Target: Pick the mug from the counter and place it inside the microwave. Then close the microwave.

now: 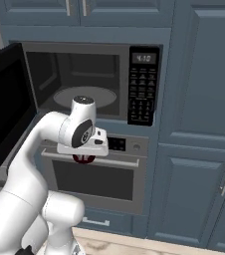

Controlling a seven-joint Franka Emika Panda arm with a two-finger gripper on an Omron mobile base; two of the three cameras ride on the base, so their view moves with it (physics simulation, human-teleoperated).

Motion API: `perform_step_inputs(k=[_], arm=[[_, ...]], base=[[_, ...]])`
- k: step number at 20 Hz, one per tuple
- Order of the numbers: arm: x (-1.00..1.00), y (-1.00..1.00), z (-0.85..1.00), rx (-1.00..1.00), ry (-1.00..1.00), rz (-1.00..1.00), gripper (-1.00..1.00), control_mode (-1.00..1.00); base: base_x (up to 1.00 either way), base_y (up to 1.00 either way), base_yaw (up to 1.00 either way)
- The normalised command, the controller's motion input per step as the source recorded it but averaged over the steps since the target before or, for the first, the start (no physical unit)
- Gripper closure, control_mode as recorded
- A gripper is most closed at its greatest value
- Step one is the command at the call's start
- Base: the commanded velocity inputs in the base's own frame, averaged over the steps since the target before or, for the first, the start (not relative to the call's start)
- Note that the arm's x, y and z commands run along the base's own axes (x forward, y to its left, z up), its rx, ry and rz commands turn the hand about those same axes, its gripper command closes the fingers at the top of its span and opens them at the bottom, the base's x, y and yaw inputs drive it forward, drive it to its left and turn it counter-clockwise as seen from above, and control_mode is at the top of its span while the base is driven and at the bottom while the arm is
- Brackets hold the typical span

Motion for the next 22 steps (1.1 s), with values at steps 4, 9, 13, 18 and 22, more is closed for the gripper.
perform_step_inputs(k=[4,9,13,18,22], arm=[[0.0,0.0,0.0,0.0,0.0,0.0,1.0,1.0],[0.0,0.0,0.0,0.0,0.0,0.0,1.0,-1.0],[0.0,0.16,0.01,0.0,0.0,0.0,1.0,-1.0],[0.02,0.46,0.05,-0.03,0.0,0.04,1.0,-1.0],[0.26,0.51,0.0,-0.07,0.0,0.06,1.0,-1.0]], base=[[0.0,0.0,0.0],[0.0,0.0,0.0],[0.0,0.0,0.0],[0.0,0.0,0.0],[0.0,0.0,0.0]])
